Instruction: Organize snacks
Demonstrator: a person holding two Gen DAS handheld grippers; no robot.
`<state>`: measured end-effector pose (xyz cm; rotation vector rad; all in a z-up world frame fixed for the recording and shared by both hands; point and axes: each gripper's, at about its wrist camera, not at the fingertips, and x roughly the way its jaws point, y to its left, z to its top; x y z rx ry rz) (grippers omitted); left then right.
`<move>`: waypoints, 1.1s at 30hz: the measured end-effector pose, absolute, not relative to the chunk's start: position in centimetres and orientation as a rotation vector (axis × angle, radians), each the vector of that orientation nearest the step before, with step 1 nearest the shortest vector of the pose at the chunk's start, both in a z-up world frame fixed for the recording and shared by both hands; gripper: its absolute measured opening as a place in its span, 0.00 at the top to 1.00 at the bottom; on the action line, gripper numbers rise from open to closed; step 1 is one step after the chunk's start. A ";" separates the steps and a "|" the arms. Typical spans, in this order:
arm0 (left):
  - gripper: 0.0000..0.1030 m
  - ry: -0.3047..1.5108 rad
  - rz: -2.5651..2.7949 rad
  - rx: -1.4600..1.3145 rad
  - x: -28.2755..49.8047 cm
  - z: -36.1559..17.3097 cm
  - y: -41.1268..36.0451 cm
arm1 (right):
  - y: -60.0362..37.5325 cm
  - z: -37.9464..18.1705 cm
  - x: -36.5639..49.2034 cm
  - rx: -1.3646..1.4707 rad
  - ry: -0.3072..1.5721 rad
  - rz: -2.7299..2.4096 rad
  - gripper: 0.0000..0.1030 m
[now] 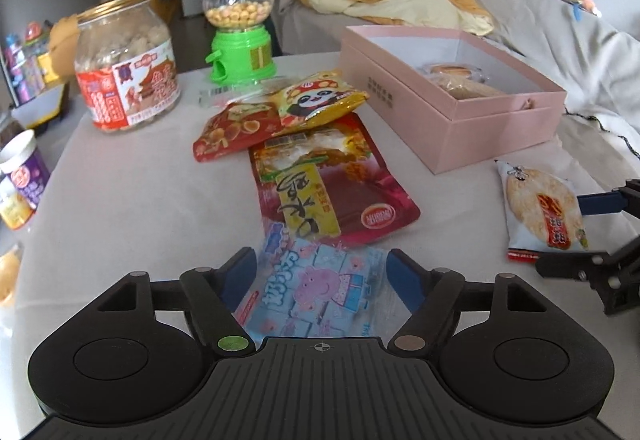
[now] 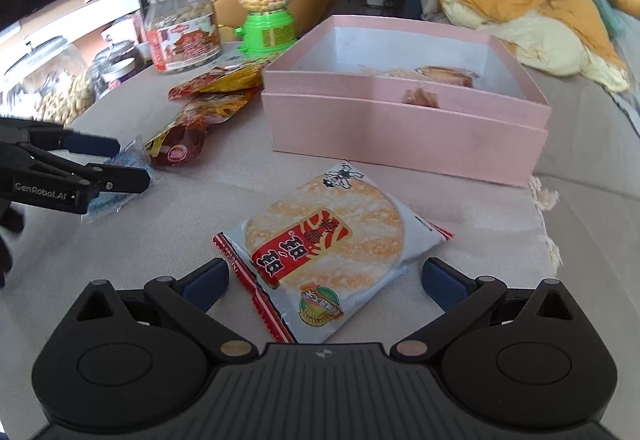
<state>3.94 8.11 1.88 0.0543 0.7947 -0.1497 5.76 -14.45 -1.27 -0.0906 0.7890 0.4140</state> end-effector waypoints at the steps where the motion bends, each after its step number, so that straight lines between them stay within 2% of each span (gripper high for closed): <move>1: 0.36 0.789 -0.137 0.059 3.3 2.0 7.9 | -14.4 -1.1 5.7 -0.069 0.794 0.397 0.00; 3: 0.48 0.779 -0.125 0.072 1.9 2.3 7.4 | -14.0 -0.9 6.1 -0.026 0.809 0.363 0.00; 9: 0.48 0.767 -0.146 0.068 -1.1 2.4 6.1 | -10.2 -1.1 9.3 -0.071 0.843 0.248 0.00; 14: 0.31 0.771 -0.190 0.077 -0.2 1.7 6.7 | -10.0 -1.5 9.5 -0.127 0.820 0.282 0.00; 16: 0.28 0.777 -0.198 0.101 -0.1 1.7 6.2 | -10.6 -1.6 8.9 -0.130 0.802 0.301 0.00; 17: 0.22 0.786 -0.210 0.096 0.0 1.7 6.2 | -10.9 -1.6 8.7 -0.129 0.794 0.307 0.00; 23: 0.19 0.814 -0.210 0.128 0.4 1.1 5.9 | -10.8 -1.5 9.0 -0.126 0.794 0.297 0.00; 25: 0.18 0.820 -0.192 0.117 0.5 1.1 5.8 | -10.5 -1.4 9.1 -0.134 0.785 0.304 0.07; 26: 0.19 0.820 -0.185 0.120 0.5 1.1 5.7 | -10.4 -1.1 8.9 -0.145 0.776 0.322 0.17; 27: 0.28 0.821 -0.176 0.121 0.5 1.2 5.6 | -10.2 -0.9 8.7 -0.159 0.774 0.346 0.24; 28: 0.35 0.811 -0.155 0.125 0.4 1.4 5.4 | -10.2 -0.6 8.5 -0.179 0.784 0.368 0.24; 29: 0.47 0.799 -0.140 0.136 0.2 1.6 5.2 | -10.2 -0.4 8.2 -0.196 0.793 0.389 0.24; 33: 0.51 0.772 -0.144 0.114 -0.5 2.1 4.8 | -11.7 0.7 6.5 -0.235 0.774 0.432 0.24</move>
